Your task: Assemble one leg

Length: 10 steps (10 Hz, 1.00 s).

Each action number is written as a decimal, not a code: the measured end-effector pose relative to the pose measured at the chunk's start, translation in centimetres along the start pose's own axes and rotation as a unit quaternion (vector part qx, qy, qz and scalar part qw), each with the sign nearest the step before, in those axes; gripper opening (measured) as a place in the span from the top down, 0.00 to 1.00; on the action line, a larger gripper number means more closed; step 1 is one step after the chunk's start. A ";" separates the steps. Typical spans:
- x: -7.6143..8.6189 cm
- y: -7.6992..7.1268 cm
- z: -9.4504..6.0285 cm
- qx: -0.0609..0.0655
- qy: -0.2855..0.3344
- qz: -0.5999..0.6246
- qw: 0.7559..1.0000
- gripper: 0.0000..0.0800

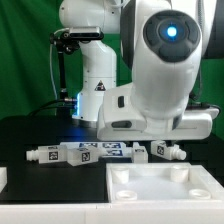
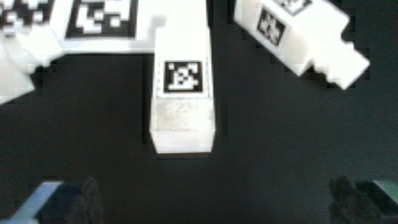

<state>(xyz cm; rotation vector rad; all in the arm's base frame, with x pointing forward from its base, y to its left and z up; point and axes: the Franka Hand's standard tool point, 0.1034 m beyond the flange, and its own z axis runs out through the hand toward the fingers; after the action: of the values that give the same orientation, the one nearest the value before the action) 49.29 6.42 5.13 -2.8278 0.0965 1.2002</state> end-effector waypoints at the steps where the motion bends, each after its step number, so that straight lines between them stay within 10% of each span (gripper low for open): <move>1: -0.2 0.0 0.1 0.001 -0.002 0.000 1.000 0.19; 10: -0.7 0.8 3.7 0.000 -0.052 0.016 0.999 0.19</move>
Offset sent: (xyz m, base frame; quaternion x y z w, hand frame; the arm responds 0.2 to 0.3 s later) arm -0.0262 0.0169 -0.0083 -0.0071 -0.0308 -0.0051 0.9995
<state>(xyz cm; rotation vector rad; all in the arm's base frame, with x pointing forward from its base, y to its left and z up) 46.10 6.01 3.01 -2.7684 0.1349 1.3508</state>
